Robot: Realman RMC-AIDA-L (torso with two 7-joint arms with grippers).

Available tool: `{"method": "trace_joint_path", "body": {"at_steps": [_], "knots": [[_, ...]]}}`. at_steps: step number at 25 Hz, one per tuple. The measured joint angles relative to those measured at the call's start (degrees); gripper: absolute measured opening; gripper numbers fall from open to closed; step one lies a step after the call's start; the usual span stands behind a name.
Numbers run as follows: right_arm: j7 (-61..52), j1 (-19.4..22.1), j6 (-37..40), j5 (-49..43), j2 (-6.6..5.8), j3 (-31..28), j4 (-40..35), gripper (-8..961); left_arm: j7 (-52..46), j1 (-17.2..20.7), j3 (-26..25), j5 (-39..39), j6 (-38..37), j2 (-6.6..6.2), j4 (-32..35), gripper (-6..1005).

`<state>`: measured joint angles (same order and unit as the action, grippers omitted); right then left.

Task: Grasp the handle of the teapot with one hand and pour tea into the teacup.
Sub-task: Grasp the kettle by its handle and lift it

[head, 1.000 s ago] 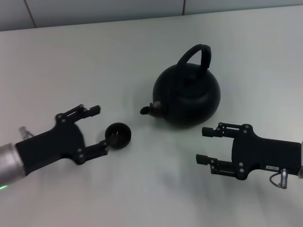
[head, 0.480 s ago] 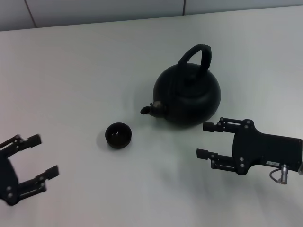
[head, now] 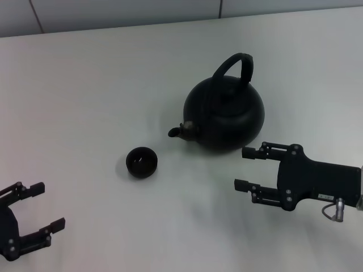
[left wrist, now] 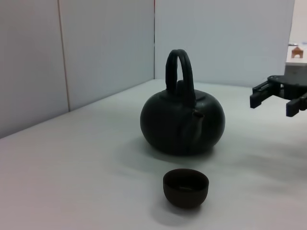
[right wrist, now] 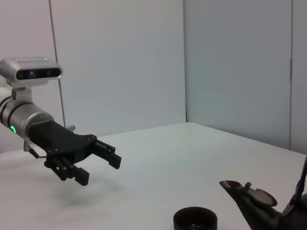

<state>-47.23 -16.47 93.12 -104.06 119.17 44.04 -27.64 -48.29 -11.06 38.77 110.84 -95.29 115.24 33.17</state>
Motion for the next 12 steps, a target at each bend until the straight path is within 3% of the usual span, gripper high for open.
{"method": "trace_joint_path", "body": {"at_steps": [5,12], "knots": [[3.6,0.9,0.6,5.7,0.03,-3.6,4.6,589,0.2,0.0,0.0,0.1,-0.2,0.37,0.1,801],[23.1,2.6,-0.5,24.0,0.20,-15.8,23.6,583,0.2,0.1,-0.1,-0.1,0.3,1.00,0.1,801]]}}
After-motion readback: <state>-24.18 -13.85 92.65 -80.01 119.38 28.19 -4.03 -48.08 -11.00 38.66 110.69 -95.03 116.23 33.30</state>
